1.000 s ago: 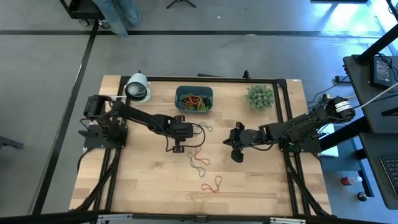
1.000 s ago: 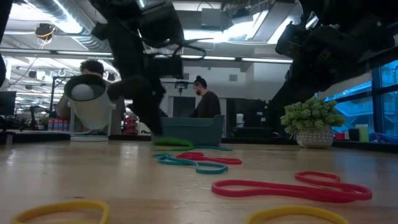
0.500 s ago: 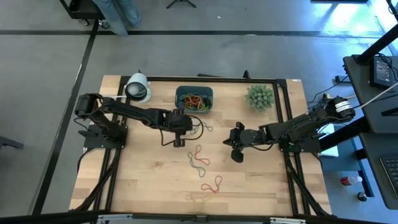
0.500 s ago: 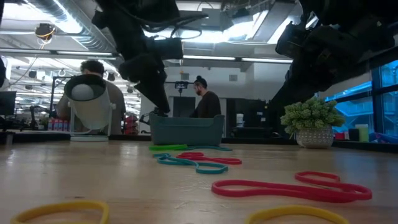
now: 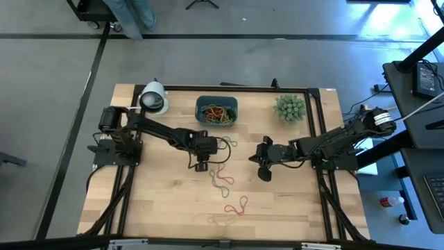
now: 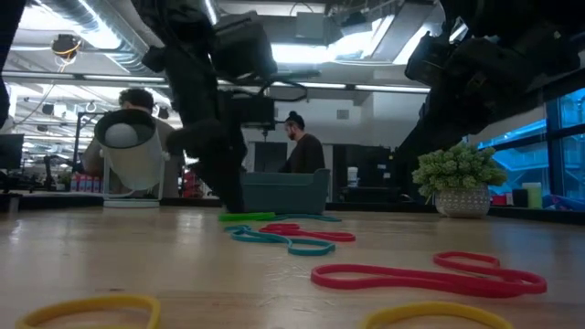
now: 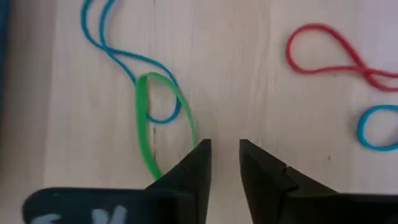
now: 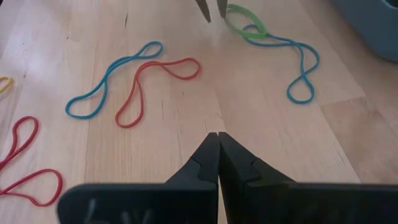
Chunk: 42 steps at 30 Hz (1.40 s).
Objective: Pick and place rubber bands into bin
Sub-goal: Put the green rubber band into the blue bin
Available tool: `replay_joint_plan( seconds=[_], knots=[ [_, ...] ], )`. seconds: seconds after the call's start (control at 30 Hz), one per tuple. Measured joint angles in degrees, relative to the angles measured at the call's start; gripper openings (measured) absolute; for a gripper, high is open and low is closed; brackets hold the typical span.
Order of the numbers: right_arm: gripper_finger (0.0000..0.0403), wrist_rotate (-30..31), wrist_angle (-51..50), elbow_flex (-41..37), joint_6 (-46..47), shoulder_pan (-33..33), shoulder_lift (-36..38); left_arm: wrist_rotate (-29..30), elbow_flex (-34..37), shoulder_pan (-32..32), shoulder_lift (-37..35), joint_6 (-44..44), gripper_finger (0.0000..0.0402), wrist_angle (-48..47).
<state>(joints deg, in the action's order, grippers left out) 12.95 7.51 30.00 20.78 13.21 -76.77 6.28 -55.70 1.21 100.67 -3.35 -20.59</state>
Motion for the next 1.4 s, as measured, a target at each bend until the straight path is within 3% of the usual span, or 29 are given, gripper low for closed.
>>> replay_joint_plan(
  seconds=[0.27, 0.47, 0.63, 1.17, 1.4],
  knots=[
    [0.0003, 0.0, 0.04, 0.02, 0.02, -0.02, 0.0, 2.38, -0.32, 0.19, 3.14, -0.77, 0.0088, 0.36],
    [0.0003, 0.0, 0.08, 0.02, 0.0, -0.01, 0.0, 2.73, -0.29, 1.16, 3.35, 1.11, 0.0014, 0.18],
    [0.0003, 0.0, 0.17, 0.02, 0.02, -0.02, 0.0, 4.62, -0.66, 2.21, 2.85, 1.63, 0.0002, -1.4],
    [0.0003, -0.02, 0.43, 0.02, 0.13, -0.01, 0.0, 4.06, -4.52, 1.62, 1.39, 2.64, 0.0006, -6.49],
    [0.0003, 0.0, 0.42, 0.02, 0.14, -0.01, 0.0, 3.02, -4.52, 0.09, 1.39, 2.09, 0.0045, -6.16]
  ],
)
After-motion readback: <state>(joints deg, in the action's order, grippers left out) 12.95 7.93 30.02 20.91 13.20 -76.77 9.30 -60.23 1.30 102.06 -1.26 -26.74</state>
